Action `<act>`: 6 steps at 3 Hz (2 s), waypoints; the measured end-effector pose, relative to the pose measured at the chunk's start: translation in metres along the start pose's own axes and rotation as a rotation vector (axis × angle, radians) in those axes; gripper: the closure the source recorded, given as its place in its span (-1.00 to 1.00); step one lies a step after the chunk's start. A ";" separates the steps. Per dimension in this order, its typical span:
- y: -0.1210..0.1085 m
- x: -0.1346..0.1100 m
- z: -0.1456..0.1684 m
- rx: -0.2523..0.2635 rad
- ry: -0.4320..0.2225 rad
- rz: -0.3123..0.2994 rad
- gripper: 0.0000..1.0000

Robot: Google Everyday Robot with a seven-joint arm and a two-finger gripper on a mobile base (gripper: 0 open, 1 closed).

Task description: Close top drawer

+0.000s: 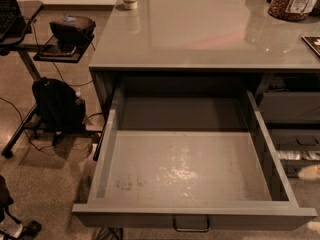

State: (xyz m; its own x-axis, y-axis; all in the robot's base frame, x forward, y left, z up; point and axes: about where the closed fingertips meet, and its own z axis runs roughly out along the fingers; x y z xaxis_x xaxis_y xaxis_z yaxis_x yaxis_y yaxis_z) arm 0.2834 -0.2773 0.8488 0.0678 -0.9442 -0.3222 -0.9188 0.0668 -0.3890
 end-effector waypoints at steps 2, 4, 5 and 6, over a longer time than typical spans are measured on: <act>0.054 -0.003 0.018 -0.162 -0.063 0.058 0.79; 0.107 0.003 0.082 -0.149 0.124 0.301 1.00; 0.107 0.016 0.114 -0.086 0.233 0.340 1.00; 0.082 0.038 0.135 0.022 0.297 0.361 1.00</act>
Offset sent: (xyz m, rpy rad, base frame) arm -0.0633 0.0164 -0.0608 0.1198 0.2737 -0.0464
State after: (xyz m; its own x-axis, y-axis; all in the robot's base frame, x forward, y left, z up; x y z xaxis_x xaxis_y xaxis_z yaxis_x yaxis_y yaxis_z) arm 0.2635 -0.2638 0.6882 -0.3718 -0.9106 -0.1805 -0.8544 0.4117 -0.3170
